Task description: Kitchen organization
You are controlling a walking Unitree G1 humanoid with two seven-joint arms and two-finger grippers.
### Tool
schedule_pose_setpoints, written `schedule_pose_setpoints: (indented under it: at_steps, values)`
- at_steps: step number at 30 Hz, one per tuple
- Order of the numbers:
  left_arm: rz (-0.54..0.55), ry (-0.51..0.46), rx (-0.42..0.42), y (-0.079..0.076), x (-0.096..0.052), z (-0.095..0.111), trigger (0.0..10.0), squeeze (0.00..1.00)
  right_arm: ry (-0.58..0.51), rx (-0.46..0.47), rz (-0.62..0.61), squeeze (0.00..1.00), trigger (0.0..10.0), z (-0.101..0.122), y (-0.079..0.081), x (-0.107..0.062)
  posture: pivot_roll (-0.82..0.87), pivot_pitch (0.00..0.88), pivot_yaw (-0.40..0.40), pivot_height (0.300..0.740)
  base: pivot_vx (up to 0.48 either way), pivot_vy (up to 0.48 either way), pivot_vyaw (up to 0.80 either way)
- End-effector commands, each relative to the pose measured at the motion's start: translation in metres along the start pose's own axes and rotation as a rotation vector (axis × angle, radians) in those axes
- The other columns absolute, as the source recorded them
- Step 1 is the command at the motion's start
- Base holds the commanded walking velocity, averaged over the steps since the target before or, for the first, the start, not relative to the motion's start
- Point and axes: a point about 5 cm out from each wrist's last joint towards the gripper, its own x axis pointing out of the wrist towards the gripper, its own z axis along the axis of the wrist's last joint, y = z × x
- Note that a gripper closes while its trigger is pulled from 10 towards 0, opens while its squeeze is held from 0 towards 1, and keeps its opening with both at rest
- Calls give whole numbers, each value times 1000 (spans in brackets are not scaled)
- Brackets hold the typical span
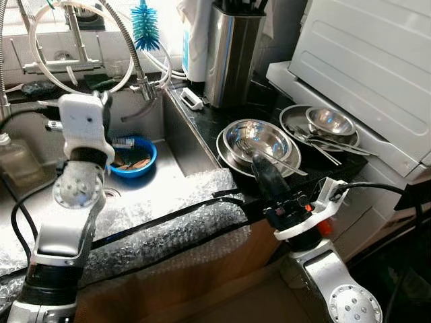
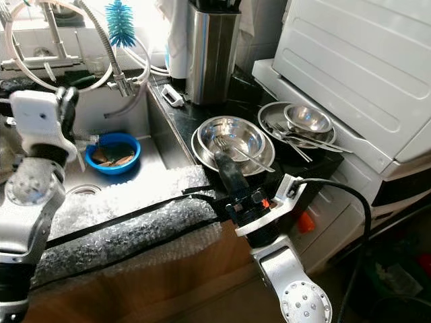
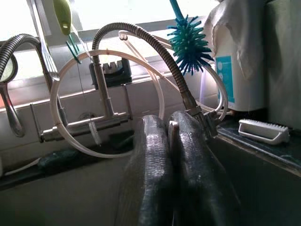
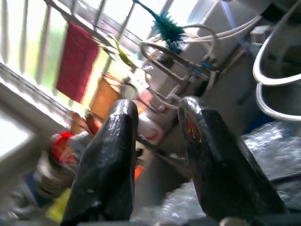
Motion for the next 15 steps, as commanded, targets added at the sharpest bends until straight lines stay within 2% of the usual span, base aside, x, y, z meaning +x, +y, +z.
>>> schedule_pose_setpoints:
  at_steps: [1, 4, 6, 7, 9, 10, 13, 15]
  values:
    - [0, 21, 53, 4, -2, -8, 10000, 0, 11, -83, -12, 0, 10000, 4, 3, 2, -54, 2, -90, 740, 0, 0, 0]
    - [36, 74, 74, 11, -6, -19, 10000, 0, 44, -146, -17, 0, 10000, 4, 4, 3, -51, 5, -89, 740, 0, 0, 0]
    - [44, 97, 122, 16, -9, -28, 10000, 0, 112, -253, -32, 0, 10000, 1, 4, 7, -53, 4, -86, 740, 0, 0, 0]
    - [44, 99, 129, 17, -10, -29, 10000, 0, 122, -270, -32, 0, 10000, 0, 4, 8, -53, 4, -86, 740, 0, 0, 0]
    - [52, 112, 117, 17, -12, -32, 10000, 0, 163, -343, -25, 0, 10000, -3, 7, 12, -53, 1, -87, 740, 0, 0, 0]
    - [48, 114, 122, 16, -14, -34, 10000, 0, 210, -449, 9, 0, 10000, -9, 14, 18, -55, 0, -86, 740, 0, 0, 0]
    - [39, 121, 120, 12, -15, -38, 10000, 0, 222, -490, 41, 0, 10000, -14, 22, 27, -55, 0, -87, 740, 0, 0, 0]
    - [38, 150, 96, 8, -19, -45, 10000, 0, 220, -599, 57, 0, 10000, -17, 28, 35, -56, 0, -86, 740, 0, 0, 0]
